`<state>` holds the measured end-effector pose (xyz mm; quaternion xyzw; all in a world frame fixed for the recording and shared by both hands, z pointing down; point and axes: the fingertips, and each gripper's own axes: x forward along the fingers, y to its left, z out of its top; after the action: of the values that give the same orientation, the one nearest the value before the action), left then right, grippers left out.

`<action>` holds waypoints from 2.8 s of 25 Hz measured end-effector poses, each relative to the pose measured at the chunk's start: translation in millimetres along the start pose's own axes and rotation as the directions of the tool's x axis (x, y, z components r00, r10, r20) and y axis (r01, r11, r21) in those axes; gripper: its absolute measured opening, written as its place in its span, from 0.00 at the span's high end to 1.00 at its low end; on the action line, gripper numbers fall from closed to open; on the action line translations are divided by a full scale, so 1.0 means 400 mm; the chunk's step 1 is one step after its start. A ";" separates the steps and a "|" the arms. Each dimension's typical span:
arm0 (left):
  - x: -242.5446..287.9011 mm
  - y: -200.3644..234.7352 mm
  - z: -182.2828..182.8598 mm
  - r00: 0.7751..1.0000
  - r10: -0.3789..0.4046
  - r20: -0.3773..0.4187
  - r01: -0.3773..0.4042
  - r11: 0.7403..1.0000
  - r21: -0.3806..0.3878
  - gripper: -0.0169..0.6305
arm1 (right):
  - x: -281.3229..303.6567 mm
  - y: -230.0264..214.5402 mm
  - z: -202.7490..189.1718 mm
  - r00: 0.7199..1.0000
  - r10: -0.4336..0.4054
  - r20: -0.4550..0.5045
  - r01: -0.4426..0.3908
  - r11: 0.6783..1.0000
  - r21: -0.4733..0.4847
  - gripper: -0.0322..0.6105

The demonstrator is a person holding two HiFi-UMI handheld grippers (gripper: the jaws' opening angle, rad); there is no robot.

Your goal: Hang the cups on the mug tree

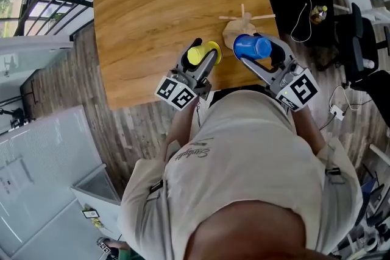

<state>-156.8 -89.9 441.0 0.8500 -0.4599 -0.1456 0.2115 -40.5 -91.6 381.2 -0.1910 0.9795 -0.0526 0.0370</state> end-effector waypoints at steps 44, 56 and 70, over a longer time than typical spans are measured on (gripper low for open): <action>-0.058 -0.010 0.002 0.996 0.086 -0.017 -0.086 0.996 0.004 0.53 | -0.080 -0.397 -0.479 0.883 -0.382 -0.271 0.468 0.753 0.463 0.55; -0.075 -0.012 0.013 0.994 0.101 0.031 -0.100 0.995 -0.013 0.53 | -0.035 -0.370 -0.573 0.899 -0.319 -0.302 0.438 0.700 0.564 0.53; -0.071 -0.005 0.024 0.994 0.100 0.037 -0.100 0.995 -0.008 0.53 | -0.048 -0.357 -0.633 0.897 -0.323 -0.301 0.441 0.612 0.656 0.46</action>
<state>-174.6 -67.2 433.0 0.8224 -0.5053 -0.1521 0.2127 6.8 -193.5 649.9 -0.3619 0.8180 -0.4466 0.0204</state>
